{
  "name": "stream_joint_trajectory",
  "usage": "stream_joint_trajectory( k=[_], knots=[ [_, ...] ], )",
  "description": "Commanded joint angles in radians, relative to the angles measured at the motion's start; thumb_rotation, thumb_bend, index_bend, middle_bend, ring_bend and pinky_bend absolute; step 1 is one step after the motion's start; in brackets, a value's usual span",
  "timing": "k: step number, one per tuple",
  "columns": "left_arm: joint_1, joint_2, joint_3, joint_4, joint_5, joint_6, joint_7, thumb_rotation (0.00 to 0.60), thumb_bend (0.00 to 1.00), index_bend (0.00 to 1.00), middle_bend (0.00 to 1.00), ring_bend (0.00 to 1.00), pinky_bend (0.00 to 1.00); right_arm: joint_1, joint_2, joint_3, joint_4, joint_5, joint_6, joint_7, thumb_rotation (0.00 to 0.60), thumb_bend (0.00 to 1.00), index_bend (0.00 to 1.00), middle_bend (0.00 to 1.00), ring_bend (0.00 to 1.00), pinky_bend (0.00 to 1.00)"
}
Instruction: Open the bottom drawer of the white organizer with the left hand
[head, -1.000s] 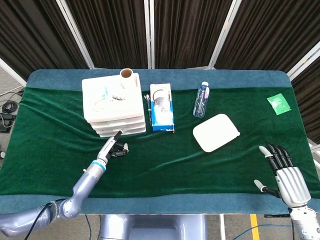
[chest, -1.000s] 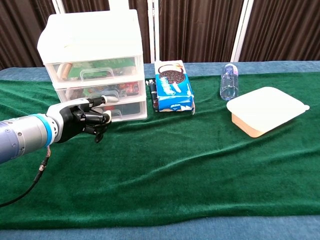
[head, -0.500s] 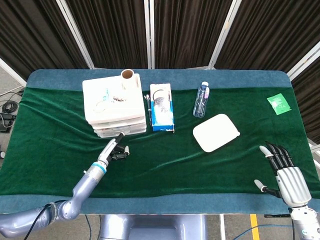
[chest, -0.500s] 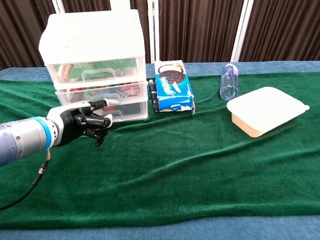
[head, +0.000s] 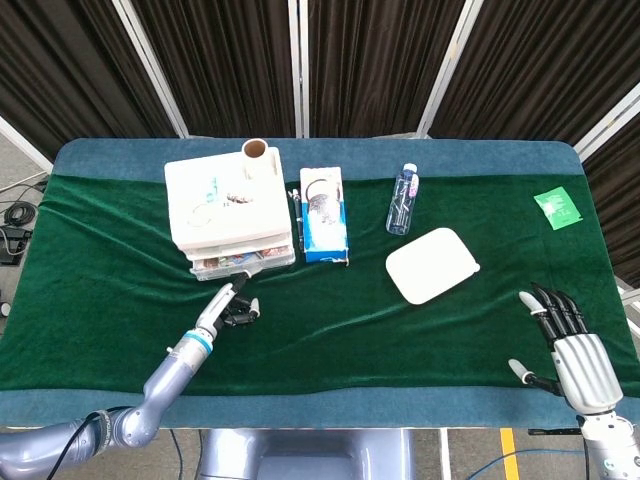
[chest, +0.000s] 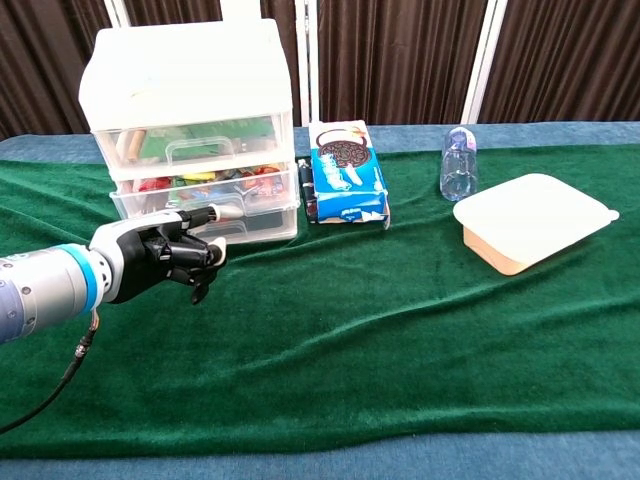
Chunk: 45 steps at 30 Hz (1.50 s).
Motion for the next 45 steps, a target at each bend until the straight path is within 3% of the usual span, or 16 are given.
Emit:
stream_joint_trajectory(
  k=[1, 22, 29, 36, 40, 45],
  knots=[
    [0.005, 0.003, 0.006, -0.007, 0.012, 0.003, -0.004, 0.600, 0.73, 0.09, 0.87, 0.74, 0.70, 0.000, 0.000, 0.000, 0.000, 0.000, 0.001, 0.001, 0.600, 0.08, 0.01, 0.00, 0.00, 0.00],
    [0.053, 0.041, 0.018, -0.015, 0.092, 0.013, -0.103, 0.600, 0.73, 0.06, 0.87, 0.74, 0.70, -0.001, -0.002, 0.001, 0.001, 0.000, 0.000, -0.009, 0.600, 0.09, 0.01, 0.00, 0.00, 0.00],
    [0.092, 0.051, 0.054, -0.024, 0.166, 0.036, -0.154, 0.600, 0.73, 0.06, 0.87, 0.74, 0.70, 0.000, -0.006, 0.000, 0.002, 0.001, -0.004, -0.018, 0.600, 0.09, 0.01, 0.00, 0.00, 0.00],
    [0.193, 0.045, 0.218, -0.051, 0.406, 0.266, -0.003, 0.600, 0.73, 0.09, 0.87, 0.74, 0.70, -0.002, -0.009, -0.004, -0.006, -0.005, -0.004, -0.041, 0.600, 0.08, 0.01, 0.00, 0.00, 0.00],
    [0.229, 0.057, 0.252, -0.089, 0.488, 0.384, 0.106, 0.600, 0.74, 0.09, 0.87, 0.74, 0.70, -0.002, -0.012, -0.007, -0.006, -0.012, -0.003, -0.048, 0.600, 0.09, 0.01, 0.00, 0.00, 0.00],
    [0.263, 0.078, 0.255, -0.162, 0.523, 0.495, 0.279, 0.600, 0.75, 0.09, 0.88, 0.75, 0.72, -0.003, -0.014, -0.007, -0.007, -0.012, -0.003, -0.053, 0.600, 0.09, 0.01, 0.00, 0.00, 0.00]
  ],
)
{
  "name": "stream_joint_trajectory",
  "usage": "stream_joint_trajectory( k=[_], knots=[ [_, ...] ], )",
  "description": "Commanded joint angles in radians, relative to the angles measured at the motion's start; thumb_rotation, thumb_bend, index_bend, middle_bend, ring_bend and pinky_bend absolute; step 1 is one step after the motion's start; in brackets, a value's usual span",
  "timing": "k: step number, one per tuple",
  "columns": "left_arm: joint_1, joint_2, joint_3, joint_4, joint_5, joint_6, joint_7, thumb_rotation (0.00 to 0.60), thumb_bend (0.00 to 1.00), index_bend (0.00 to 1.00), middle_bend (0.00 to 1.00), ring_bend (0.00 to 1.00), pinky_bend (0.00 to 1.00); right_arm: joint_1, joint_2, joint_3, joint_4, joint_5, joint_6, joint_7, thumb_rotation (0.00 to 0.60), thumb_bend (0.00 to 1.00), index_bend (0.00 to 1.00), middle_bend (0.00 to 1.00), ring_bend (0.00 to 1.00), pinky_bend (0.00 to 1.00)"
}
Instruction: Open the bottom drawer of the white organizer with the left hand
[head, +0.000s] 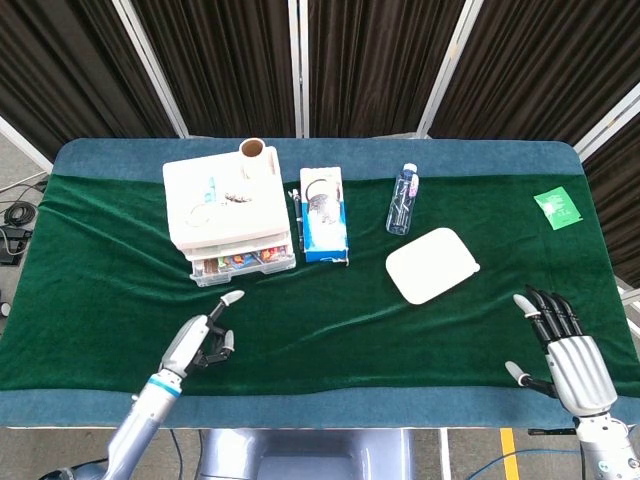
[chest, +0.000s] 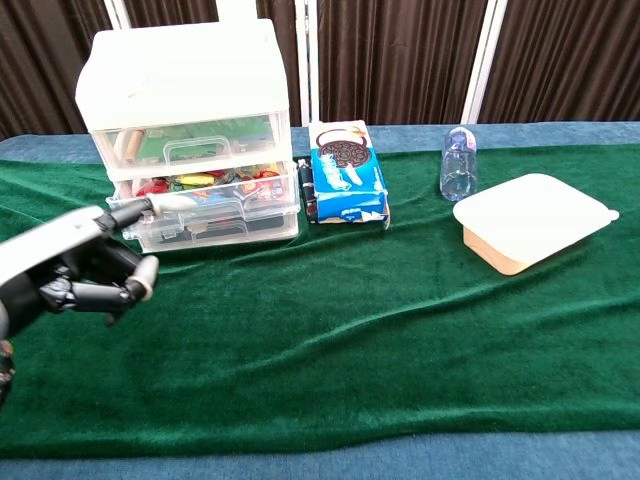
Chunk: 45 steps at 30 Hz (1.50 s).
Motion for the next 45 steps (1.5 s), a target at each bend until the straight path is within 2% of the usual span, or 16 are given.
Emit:
stream_joint_trajectory(
  k=[1, 6, 10, 18, 30, 38, 45],
  knots=[
    [0.046, 0.022, 0.017, -0.078, 0.034, 0.095, 0.168, 0.600, 0.75, 0.09, 0.88, 0.75, 0.72, 0.000, 0.000, 0.000, 0.001, 0.000, 0.000, 0.000, 0.600, 0.09, 0.01, 0.00, 0.00, 0.00],
    [0.065, 0.037, 0.003, -0.146, -0.014, 0.144, 0.400, 0.600, 0.76, 0.03, 0.89, 0.75, 0.73, 0.000, 0.000, 0.001, 0.002, 0.002, -0.001, 0.002, 0.600, 0.09, 0.01, 0.00, 0.00, 0.00],
    [0.079, 0.011, -0.021, -0.156, -0.021, 0.236, 0.688, 0.600, 0.76, 0.01, 0.89, 0.75, 0.73, 0.001, -0.001, 0.001, 0.003, 0.002, -0.002, 0.004, 0.600, 0.08, 0.01, 0.00, 0.00, 0.00],
    [0.056, -0.024, -0.092, -0.209, -0.171, 0.262, 0.988, 0.600, 0.76, 0.00, 0.89, 0.75, 0.73, 0.000, -0.001, 0.002, 0.003, 0.002, 0.001, 0.007, 0.600, 0.08, 0.01, 0.00, 0.00, 0.00],
    [-0.038, -0.065, -0.189, -0.224, -0.390, 0.192, 1.100, 0.600, 0.77, 0.00, 0.89, 0.75, 0.73, 0.002, -0.001, 0.001, 0.006, 0.001, -0.001, 0.011, 0.600, 0.08, 0.00, 0.00, 0.00, 0.00],
    [-0.092, -0.098, -0.224, -0.206, -0.511, 0.159, 1.100, 0.600, 0.77, 0.00, 0.89, 0.75, 0.73, 0.002, -0.001, 0.000, 0.007, 0.000, -0.001, 0.012, 0.600, 0.08, 0.00, 0.00, 0.00, 0.00],
    [-0.122, -0.115, -0.233, -0.182, -0.560, 0.155, 1.083, 0.600, 0.77, 0.01, 0.89, 0.75, 0.73, 0.003, -0.001, -0.001, 0.007, -0.001, -0.002, 0.012, 0.600, 0.09, 0.00, 0.00, 0.00, 0.00]
  ],
)
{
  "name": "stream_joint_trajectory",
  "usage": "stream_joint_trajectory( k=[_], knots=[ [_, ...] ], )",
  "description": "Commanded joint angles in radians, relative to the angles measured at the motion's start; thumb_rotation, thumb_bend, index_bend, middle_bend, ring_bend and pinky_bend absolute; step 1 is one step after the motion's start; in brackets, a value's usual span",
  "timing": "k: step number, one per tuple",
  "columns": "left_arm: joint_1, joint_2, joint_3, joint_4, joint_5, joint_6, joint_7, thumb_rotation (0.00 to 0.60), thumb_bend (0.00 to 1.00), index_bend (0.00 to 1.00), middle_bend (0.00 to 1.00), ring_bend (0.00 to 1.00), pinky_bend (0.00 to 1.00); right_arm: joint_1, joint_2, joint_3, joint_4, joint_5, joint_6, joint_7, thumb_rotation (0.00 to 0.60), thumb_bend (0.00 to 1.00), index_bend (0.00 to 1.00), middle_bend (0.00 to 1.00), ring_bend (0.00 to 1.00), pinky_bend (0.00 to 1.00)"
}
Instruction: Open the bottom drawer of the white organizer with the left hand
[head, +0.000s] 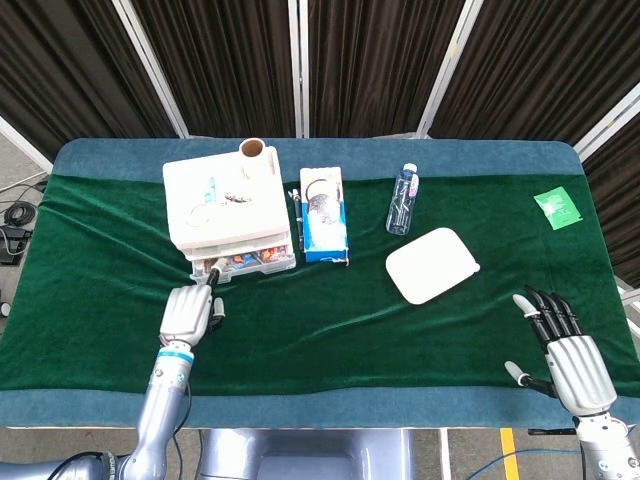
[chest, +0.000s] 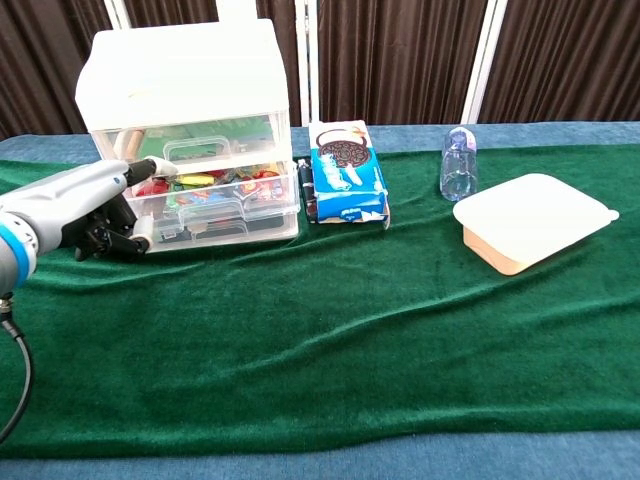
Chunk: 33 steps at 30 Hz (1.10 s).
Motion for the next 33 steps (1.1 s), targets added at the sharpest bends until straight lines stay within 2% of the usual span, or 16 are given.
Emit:
stream_joint_trajectory(
  k=[1, 16, 24, 33],
  knots=[
    [-0.010, -0.006, -0.002, 0.008, -0.013, -0.003, -0.010, 0.600, 0.77, 0.01, 0.89, 0.75, 0.73, 0.000, 0.000, 0.000, 0.000, 0.000, 0.000, 0.001, 0.600, 0.09, 0.00, 0.00, 0.00, 0.00],
    [-0.063, -0.024, -0.011, 0.029, -0.083, -0.006, -0.044, 0.600, 0.77, 0.11, 0.89, 0.75, 0.73, 0.000, 0.001, 0.000, 0.001, -0.001, 0.004, 0.004, 0.600, 0.09, 0.00, 0.00, 0.00, 0.00],
    [-0.075, -0.011, -0.004, 0.002, -0.097, -0.001, -0.071, 0.600, 0.77, 0.24, 0.89, 0.75, 0.73, -0.001, 0.001, 0.001, 0.000, -0.001, 0.005, 0.005, 0.600, 0.09, 0.00, 0.00, 0.00, 0.00],
    [-0.079, 0.012, 0.018, -0.025, -0.090, -0.001, -0.109, 0.600, 0.78, 0.28, 0.89, 0.75, 0.73, -0.002, 0.002, 0.001, -0.001, 0.000, 0.006, 0.004, 0.600, 0.09, 0.00, 0.00, 0.00, 0.00]
  ],
)
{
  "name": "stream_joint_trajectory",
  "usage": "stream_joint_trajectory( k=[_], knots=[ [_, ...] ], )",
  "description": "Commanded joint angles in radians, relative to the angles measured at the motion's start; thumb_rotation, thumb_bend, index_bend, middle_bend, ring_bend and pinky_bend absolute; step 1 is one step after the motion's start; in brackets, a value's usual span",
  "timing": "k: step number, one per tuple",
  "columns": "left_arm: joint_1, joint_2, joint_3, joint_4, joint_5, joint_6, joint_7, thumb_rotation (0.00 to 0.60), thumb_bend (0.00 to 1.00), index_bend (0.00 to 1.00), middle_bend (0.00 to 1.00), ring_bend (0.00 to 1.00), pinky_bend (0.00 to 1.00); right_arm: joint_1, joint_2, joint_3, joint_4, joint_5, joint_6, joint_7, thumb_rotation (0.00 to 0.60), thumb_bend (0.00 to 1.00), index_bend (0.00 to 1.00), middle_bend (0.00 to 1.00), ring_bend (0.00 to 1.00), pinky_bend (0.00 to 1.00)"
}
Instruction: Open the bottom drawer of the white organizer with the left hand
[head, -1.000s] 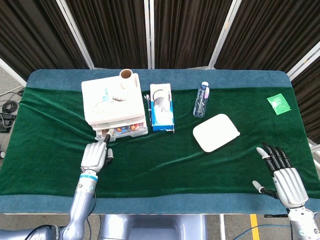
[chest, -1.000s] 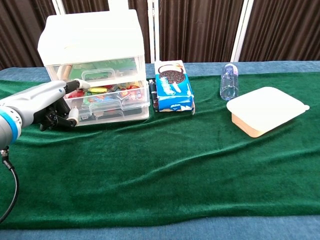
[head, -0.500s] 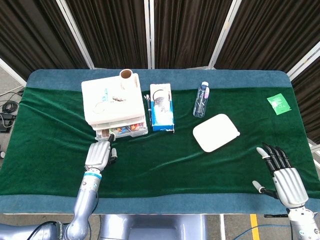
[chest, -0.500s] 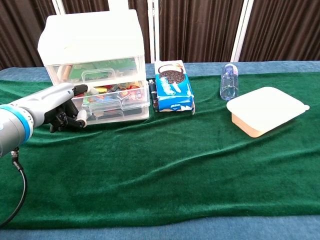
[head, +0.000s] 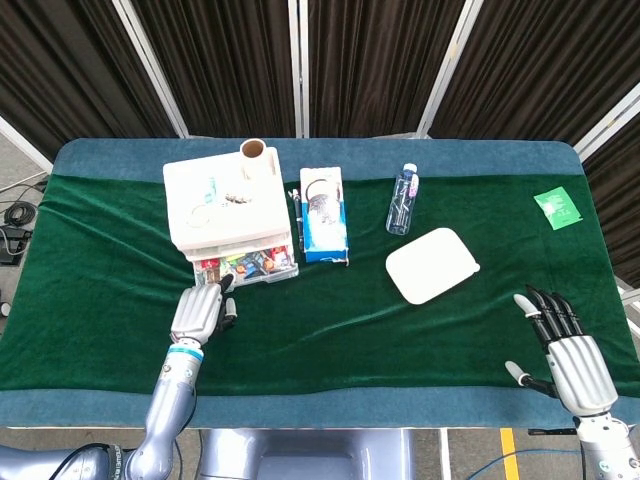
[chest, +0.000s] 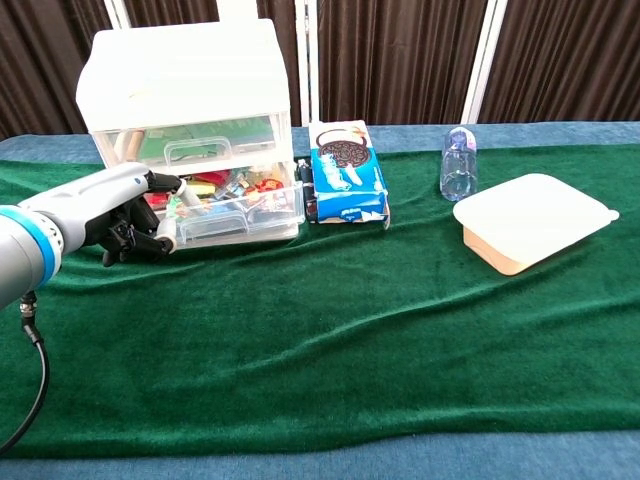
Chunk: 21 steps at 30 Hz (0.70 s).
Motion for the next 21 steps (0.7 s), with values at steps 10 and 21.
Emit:
stream_joint_trajectory(
  k=[10, 21],
  knots=[
    [0.003, 0.029, 0.046, -0.048, 0.031, 0.003, -0.047, 0.600, 0.78, 0.28, 0.89, 0.75, 0.73, -0.001, 0.001, 0.000, -0.001, -0.001, 0.001, -0.002, 0.600, 0.09, 0.00, 0.00, 0.00, 0.00],
    [-0.002, 0.030, 0.075, -0.063, 0.052, 0.019, -0.053, 0.600, 0.78, 0.28, 0.89, 0.75, 0.73, -0.001, 0.003, 0.000, -0.002, -0.001, 0.003, 0.001, 0.600, 0.09, 0.00, 0.00, 0.00, 0.00]
  ],
)
